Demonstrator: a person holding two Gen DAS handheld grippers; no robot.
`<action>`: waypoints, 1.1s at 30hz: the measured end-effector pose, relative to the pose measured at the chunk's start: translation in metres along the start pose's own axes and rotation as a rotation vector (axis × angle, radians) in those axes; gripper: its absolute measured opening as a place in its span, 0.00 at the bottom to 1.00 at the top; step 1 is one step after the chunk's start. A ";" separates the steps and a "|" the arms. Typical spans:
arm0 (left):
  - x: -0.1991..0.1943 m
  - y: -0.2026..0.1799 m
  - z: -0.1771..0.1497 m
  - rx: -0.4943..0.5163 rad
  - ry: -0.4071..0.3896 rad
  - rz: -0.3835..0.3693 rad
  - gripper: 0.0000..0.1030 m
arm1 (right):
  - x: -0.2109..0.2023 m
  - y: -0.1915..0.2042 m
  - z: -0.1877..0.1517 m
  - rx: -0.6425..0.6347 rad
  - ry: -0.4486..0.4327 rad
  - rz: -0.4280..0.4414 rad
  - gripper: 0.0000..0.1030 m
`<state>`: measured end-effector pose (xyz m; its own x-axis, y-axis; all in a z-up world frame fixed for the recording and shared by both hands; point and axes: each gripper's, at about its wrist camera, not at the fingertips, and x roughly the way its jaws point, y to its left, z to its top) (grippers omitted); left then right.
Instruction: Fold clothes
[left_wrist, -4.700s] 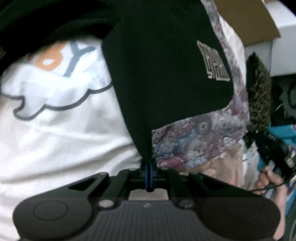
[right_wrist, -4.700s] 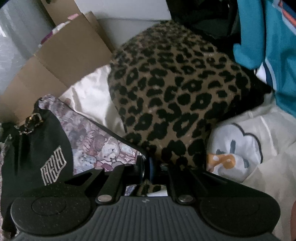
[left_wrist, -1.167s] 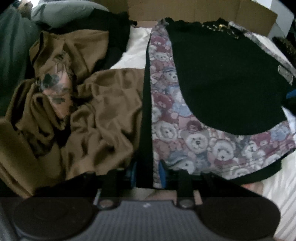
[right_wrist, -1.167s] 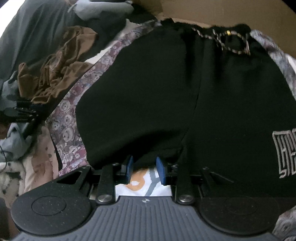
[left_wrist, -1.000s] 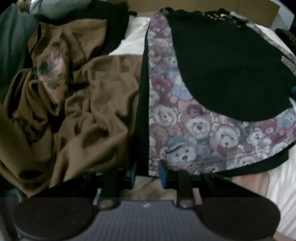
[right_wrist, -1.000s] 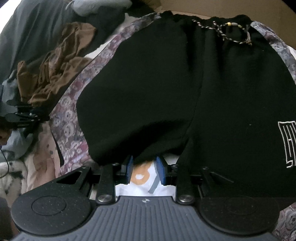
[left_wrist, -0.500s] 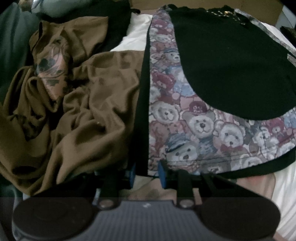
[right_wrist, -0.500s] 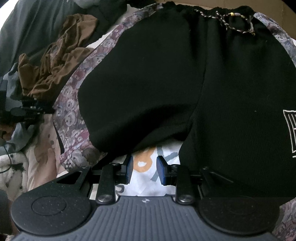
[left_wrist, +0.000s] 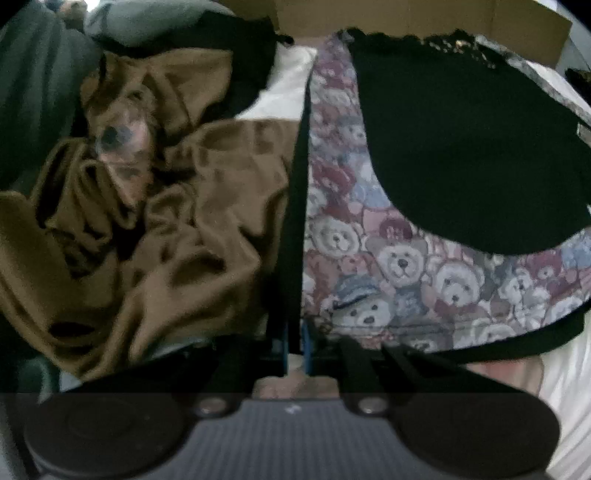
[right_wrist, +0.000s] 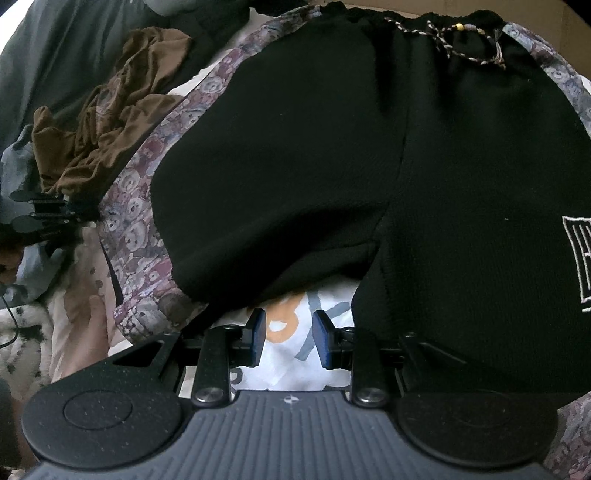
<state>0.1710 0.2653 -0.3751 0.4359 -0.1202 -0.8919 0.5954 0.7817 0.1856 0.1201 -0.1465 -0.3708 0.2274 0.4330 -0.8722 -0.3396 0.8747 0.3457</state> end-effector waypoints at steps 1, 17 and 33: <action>-0.003 0.001 0.001 -0.004 -0.006 0.004 0.08 | 0.000 0.000 0.000 0.004 0.001 0.006 0.31; -0.008 0.012 0.015 0.009 -0.023 0.091 0.07 | 0.025 0.003 -0.005 0.178 0.075 0.198 0.31; 0.000 0.013 0.019 -0.008 -0.020 0.091 0.07 | 0.060 0.014 0.004 0.210 0.108 0.310 0.00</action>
<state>0.1912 0.2642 -0.3648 0.5015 -0.0605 -0.8630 0.5474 0.7946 0.2624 0.1322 -0.1073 -0.4167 0.0418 0.6678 -0.7432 -0.1805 0.7366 0.6517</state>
